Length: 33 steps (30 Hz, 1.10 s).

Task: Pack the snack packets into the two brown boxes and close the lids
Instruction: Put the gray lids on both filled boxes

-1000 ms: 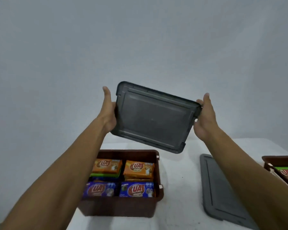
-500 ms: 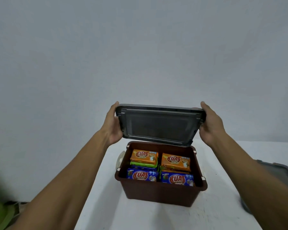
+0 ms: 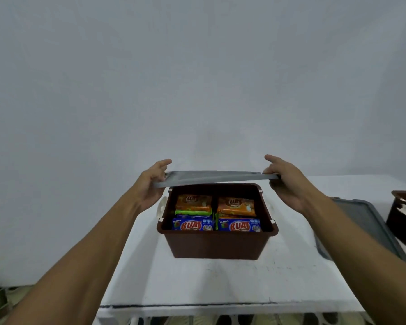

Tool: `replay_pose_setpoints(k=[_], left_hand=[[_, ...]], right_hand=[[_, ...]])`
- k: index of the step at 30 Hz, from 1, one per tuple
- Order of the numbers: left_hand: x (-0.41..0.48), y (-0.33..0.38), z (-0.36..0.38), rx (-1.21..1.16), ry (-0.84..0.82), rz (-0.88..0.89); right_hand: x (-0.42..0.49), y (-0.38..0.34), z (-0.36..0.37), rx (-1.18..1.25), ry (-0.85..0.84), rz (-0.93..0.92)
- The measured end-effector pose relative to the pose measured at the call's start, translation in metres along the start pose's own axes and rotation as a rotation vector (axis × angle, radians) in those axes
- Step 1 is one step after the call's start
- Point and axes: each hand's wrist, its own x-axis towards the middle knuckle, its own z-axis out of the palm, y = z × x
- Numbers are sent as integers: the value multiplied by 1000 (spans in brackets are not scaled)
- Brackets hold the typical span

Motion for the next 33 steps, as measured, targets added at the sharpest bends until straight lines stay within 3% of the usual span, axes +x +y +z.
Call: replay_pose_setpoints(k=[4, 8, 14, 18, 22, 26, 33], left_hand=[[-10, -22, 1, 149, -13, -90], [-14, -39, 4, 394, -10, -34], [-15, -58, 10, 796, -27, 95], [-8, -62, 6, 1130, 69, 149], [-3, -69, 0, 1445, -19, 103], [3, -75, -2, 1553, -68, 76], [5, -78, 1, 1550, -29, 59]], right_hand=[[-5, 37, 1, -107, -24, 4], [-12, 58, 4, -231, 12, -45], [-20, 107, 4, -728, 153, -228], [-9, 105, 2, -860, 148, -231], [9, 96, 1, -1125, 76, -233], [13, 101, 5, -1336, -38, -128], [9, 102, 10, -1441, -5, -87]])
